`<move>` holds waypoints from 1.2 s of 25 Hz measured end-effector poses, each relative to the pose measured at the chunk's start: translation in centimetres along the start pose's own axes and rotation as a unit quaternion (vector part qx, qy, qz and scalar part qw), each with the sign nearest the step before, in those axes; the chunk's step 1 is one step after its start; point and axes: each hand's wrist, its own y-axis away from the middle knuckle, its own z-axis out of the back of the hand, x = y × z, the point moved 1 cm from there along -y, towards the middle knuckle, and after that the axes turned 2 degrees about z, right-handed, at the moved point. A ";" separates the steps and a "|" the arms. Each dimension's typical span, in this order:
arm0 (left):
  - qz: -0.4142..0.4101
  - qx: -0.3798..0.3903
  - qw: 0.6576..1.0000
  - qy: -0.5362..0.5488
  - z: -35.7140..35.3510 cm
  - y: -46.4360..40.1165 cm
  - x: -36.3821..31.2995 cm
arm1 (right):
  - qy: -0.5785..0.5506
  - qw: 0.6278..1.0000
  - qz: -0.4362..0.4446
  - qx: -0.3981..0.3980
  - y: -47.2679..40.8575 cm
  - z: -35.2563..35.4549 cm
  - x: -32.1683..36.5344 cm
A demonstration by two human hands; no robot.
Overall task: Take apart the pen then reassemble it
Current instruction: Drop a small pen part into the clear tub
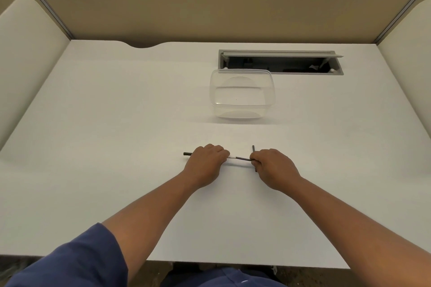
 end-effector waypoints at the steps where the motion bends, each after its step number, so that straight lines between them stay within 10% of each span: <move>1: 0.008 0.008 1.000 0.008 0.1 0.0 0.1 | -0.001 1.000 -0.007 -0.004 0.0 0.0 -0.1; 22: 0.058 0.050 0.997 -0.004 0.3 -3.0 1.3 | 0.014 0.986 0.047 -0.162 -10.8 9.4 0.4; 30: 0.029 0.021 0.999 -0.011 -0.6 -4.9 2.4 | 0.068 0.997 0.003 -0.034 -19.6 10.1 -0.8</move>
